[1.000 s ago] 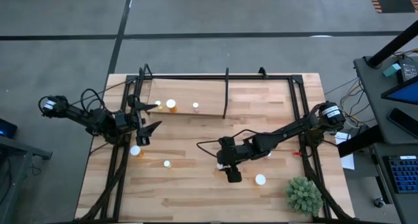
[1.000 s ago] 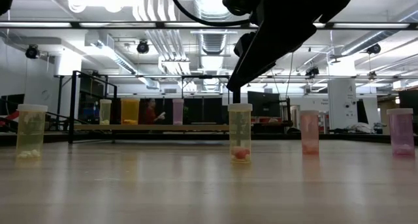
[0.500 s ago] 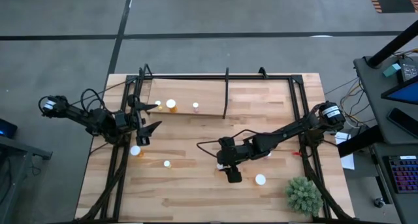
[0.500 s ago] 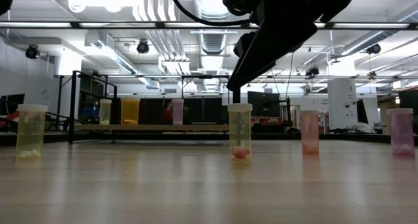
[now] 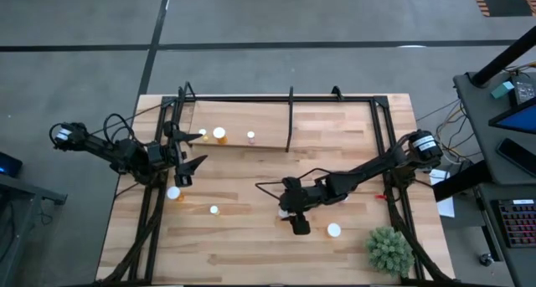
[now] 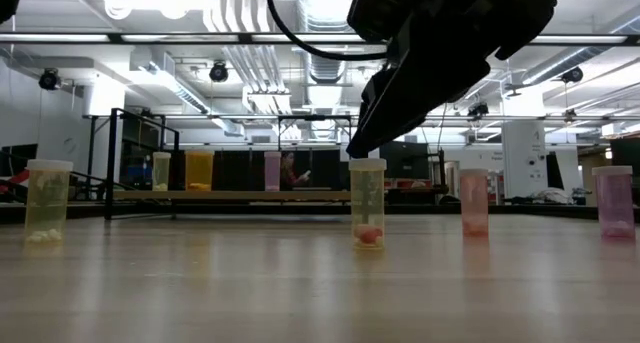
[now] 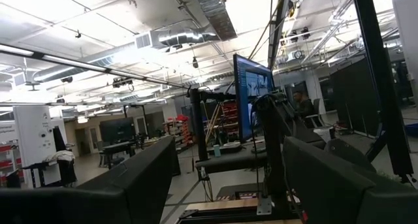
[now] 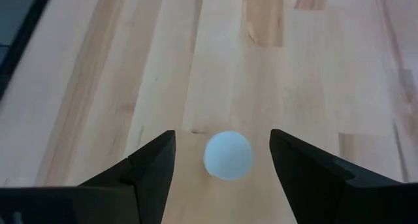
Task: Pick and place medicine bottles onto shelf by color
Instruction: Put the right yellow pill bottle on the shelf
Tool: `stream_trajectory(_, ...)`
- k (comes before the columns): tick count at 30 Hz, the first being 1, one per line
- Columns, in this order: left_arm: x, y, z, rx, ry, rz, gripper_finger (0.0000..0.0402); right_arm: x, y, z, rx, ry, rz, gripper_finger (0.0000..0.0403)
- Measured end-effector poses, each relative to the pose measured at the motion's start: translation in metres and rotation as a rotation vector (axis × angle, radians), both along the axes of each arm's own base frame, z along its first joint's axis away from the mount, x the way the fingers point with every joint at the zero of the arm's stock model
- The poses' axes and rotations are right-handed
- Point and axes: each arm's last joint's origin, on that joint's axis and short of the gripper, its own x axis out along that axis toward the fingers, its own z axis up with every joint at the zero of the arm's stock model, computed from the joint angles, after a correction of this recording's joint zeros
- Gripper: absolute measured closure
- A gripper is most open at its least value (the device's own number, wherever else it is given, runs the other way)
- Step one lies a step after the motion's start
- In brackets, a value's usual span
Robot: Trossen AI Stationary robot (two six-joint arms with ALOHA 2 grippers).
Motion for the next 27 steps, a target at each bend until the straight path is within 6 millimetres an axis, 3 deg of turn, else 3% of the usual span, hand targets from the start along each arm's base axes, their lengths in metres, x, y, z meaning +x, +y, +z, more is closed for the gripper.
stream_trajectory(14, 0.000, 0.000, 0.001, -0.002, -0.006, 0.000, 0.0134, -0.005, -0.005, -0.016, 0.020, -0.008, -0.025, 0.0168)
stream_trajectory(20, 0.000, 0.000, 0.001, -0.002, -0.006, 0.000, 0.0134, 0.000, -0.002, -0.027, 0.059, 0.017, -0.003, 0.0188)
stream_trajectory(27, 0.000, 0.000, 0.000, -0.002, -0.005, 0.000, 0.0134, 0.003, -0.002, -0.022, 0.066, 0.009, -0.006, 0.0222)
